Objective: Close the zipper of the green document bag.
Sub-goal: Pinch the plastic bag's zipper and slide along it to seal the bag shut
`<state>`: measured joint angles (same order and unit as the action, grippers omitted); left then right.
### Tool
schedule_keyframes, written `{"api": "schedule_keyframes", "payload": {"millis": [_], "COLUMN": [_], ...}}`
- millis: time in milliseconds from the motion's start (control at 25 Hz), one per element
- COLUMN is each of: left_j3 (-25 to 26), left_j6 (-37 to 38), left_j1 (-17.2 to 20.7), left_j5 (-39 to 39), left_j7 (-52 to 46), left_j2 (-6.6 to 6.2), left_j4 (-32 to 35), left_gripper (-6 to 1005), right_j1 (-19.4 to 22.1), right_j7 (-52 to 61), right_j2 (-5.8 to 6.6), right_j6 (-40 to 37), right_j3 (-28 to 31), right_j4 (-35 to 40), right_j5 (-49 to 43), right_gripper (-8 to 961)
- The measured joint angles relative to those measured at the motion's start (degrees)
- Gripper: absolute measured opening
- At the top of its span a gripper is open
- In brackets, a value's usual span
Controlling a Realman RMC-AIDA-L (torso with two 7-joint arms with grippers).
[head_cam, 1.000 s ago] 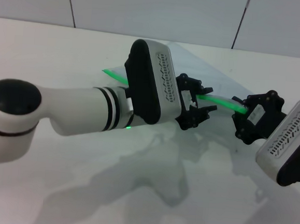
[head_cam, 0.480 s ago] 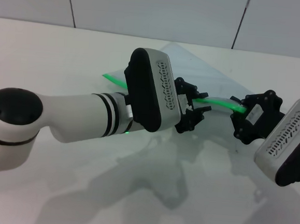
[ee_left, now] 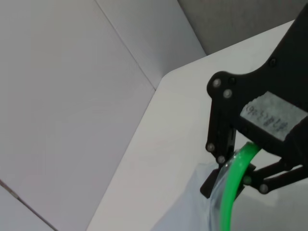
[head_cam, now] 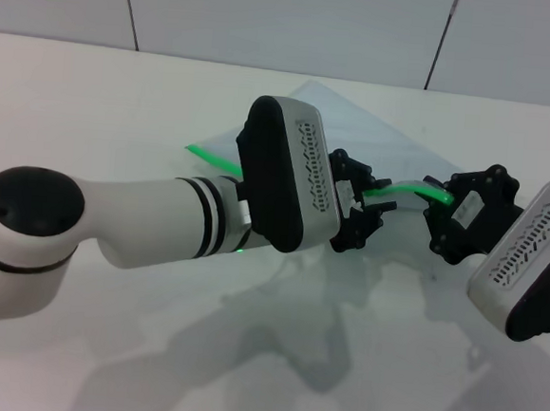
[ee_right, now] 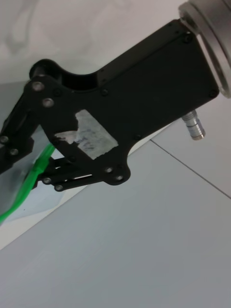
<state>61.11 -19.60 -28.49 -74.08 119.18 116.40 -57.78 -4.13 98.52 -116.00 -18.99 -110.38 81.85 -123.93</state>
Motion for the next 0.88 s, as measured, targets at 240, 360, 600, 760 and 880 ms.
{"api": "schedule_keyframes", "payload": {"millis": [240,360,600,760,880], "left_j3": [-0.03,-0.03,0.04,0.09,0.05], "left_j6": [0.00,0.14,1.45,1.51,1.53], "left_j1": [0.15,0.60,1.84,2.19,2.21], "left_j5": [0.00,0.05,0.08,0.08,0.08], "left_j7": [-0.48,-0.48,-0.52,-0.36,-0.14], "left_j2": [0.06,0.12,0.11,0.13,0.14], "left_j4": [-0.35,-0.79,-2.35,-2.46,-2.50], "left_gripper": [201,199,196,194,192], "right_j1": [-0.08,-0.14,-0.39,-0.60,-0.69], "right_j7": [0.00,0.00,0.00,0.00,0.00], "right_j2": [-0.03,-0.02,-0.02,-0.01,-0.02], "right_j6": [0.00,0.04,0.15,0.24,0.32], "right_j3": [0.16,0.14,0.24,0.28,0.25], "right_j4": [-0.13,-0.20,-0.50,-0.59,-0.71], "right_j5": [0.00,0.01,0.01,0.01,0.01], "right_gripper": [93,94,97,99,100]}}
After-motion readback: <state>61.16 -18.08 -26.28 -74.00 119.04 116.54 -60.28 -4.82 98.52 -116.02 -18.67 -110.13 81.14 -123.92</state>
